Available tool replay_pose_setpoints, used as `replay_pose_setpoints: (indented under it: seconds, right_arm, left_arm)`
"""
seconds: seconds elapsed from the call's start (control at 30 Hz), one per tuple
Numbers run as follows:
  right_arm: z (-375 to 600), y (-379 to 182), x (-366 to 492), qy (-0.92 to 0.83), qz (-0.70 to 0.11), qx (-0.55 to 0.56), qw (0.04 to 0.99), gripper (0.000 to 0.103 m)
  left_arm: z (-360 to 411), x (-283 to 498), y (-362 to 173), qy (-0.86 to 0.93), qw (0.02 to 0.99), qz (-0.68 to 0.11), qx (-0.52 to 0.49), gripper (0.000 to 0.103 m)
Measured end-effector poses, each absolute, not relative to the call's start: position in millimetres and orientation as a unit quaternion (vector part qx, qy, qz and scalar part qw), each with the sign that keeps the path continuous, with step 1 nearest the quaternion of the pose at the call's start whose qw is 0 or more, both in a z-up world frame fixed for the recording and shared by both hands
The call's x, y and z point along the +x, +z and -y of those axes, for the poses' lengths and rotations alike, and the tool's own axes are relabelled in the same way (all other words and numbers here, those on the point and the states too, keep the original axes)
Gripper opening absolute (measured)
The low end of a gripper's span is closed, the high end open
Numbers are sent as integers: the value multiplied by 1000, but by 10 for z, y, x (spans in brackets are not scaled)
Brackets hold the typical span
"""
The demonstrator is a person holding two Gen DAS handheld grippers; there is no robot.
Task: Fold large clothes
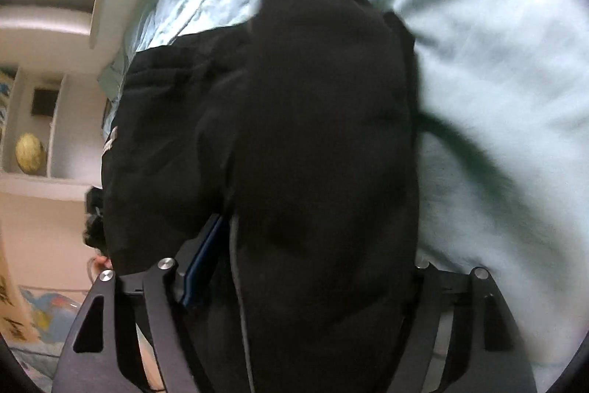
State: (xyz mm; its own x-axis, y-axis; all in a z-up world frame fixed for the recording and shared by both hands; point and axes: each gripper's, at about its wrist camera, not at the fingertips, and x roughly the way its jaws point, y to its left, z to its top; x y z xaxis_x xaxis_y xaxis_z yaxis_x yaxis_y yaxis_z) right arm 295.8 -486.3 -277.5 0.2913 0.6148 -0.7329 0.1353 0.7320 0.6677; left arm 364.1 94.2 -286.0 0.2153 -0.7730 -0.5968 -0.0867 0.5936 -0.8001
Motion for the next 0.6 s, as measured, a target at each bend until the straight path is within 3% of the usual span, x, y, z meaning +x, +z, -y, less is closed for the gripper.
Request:
replay_pose_setpoints:
  seconds: [0.03,0.07,0.13,0.2,0.33,0.6]
  right_arm:
    - [4870,-2779,2967,162,-567,334,735,69]
    - [4863,-2749,2944,164,-563,333,739,64]
    - [4808,-2597,2837,164,-551,310,757,42]
    - [4748,-2430,2730,164,-539,294,772,34]
    - [4583,-2036,2431,173,-504,288,796,29]
    - [4115,-1135,1312,185,-455,254,833,28]
  left_arm:
    - [-942,3641,-2843,-248,687,-572,-374,68]
    - [-934,3616,-2790,-250,693,-566,-369,58]
    - [-922,3514,-2640,-258,710,-552,-354,44]
    - [-937,3391,-2470,-265,721,-534,-353,39]
    - [-905,3080,-2065,-291,728,-487,-384,35]
    - [-958,2016,-1136,-334,749,-418,-390,35]
